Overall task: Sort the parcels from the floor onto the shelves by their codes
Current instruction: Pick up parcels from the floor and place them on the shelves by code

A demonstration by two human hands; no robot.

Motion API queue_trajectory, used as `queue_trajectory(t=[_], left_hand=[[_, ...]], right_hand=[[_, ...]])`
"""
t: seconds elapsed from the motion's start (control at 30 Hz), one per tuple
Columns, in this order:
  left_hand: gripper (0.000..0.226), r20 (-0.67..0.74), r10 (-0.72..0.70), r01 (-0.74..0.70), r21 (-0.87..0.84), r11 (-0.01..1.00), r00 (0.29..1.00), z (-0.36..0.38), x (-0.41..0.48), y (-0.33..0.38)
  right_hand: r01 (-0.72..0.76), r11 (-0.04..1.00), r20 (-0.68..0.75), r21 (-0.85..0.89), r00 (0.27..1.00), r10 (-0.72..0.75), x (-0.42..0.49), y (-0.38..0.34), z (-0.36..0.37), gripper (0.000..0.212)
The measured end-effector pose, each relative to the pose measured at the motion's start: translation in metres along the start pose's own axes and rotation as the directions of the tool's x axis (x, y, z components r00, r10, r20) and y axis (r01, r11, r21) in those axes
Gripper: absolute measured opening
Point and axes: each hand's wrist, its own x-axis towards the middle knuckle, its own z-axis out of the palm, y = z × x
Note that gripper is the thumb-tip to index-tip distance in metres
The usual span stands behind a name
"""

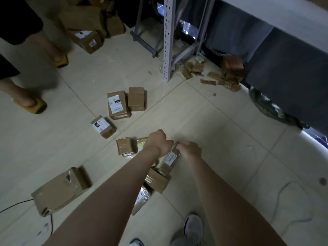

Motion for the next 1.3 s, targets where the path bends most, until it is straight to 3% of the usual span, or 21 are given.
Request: queue_trajectory(t=[0.13, 0.23, 0.33, 0.37, 0.43, 0.57, 0.67, 0.8, 0.87, 0.97, 1.07, 1.2, 1.3], left_hand=[[0.036, -0.017, -0.007, 0.007, -0.041, 0.999, 1.0, 0.019, 0.027, -0.03], [0.027, -0.034, -0.023, 0.022, -0.038, 0.999, 0.999, 0.035, 0.047, -0.062], [0.023, -0.019, -0.036, 0.035, -0.041, 0.999, 0.999, 0.051, 0.063, -0.095], [0.024, -0.017, -0.04, 0.039, -0.036, 0.999, 0.999, 0.056, 0.067, -0.104], [0.029, -0.032, -0.053, 0.052, -0.024, 0.998, 0.998, 0.064, 0.074, -0.121], [0.026, -0.056, -0.057, 0.053, -0.066, 0.996, 0.997, 0.076, 0.092, -0.144], [0.024, -0.039, -0.071, 0.068, -0.064, 0.996, 0.997, 0.078, 0.1, -0.147], [0.015, -0.041, -0.037, 0.033, -0.093, 0.995, 0.999, 0.078, 0.107, -0.141], [0.021, -0.052, -0.042, 0.036, -0.111, 0.993, 0.998, 0.077, 0.11, -0.136], [0.028, -0.065, -0.054, 0.044, -0.136, 0.99, 0.996, 0.074, 0.109, -0.126], [0.023, -0.048, -0.057, 0.049, -0.158, 0.986, 0.997, 0.069, 0.098, -0.105], [0.023, -0.014, -0.016, 0.014, -0.136, 0.991, 1.0, 0.052, 0.067, -0.062], [0.027, -0.012, 0.002, -0.004, -0.166, 0.986, 1.0, 0.029, 0.032, -0.018]], right_hand=[[-0.048, 0.998, 0.108, -0.027, 0.993, 0.05, 0.048, 0.005, 0.05, 0.034], [-0.106, 0.992, 0.152, 0.065, 0.984, 0.095, 0.095, 0.023, 0.105, 0.076], [-0.111, 0.993, 0.255, 0.045, 0.962, 0.096, 0.157, 0.052, 0.166, 0.058], [-0.123, 0.991, 0.268, 0.046, 0.958, 0.106, 0.177, 0.064, 0.185, 0.063], [-0.122, 0.992, 0.27, 0.012, 0.956, 0.115, 0.167, 0.067, 0.192, 0.069], [-0.039, 0.987, 0.249, -0.159, 0.965, 0.078, 0.147, 0.075, 0.207, 0.047], [0.01, 0.981, 0.284, -0.193, 0.958, 0.046, 0.155, 0.09, 0.226, 0.054], [0.002, 0.993, 0.251, -0.114, 0.968, 0.027, 0.141, 0.098, 0.225, 0.053], [-0.023, 0.996, 0.208, -0.085, 0.977, 0.04, 0.133, 0.102, 0.216, 0.05], [-0.054, 0.998, 0.19, -0.023, 0.98, 0.057, 0.132, 0.109, 0.199, 0.065], [-0.106, 0.979, 0.17, 0.172, 0.982, 0.077, 0.143, 0.124, 0.174, 0.077], [-0.115, 0.775, 0.055, 0.622, 0.993, 0.103, 0.066, 0.095, 0.088, 0.029], [-0.009, 0.743, -0.088, 0.669, 0.992, 0.091, 0.017, 0.078, 0.033, 0.025]])
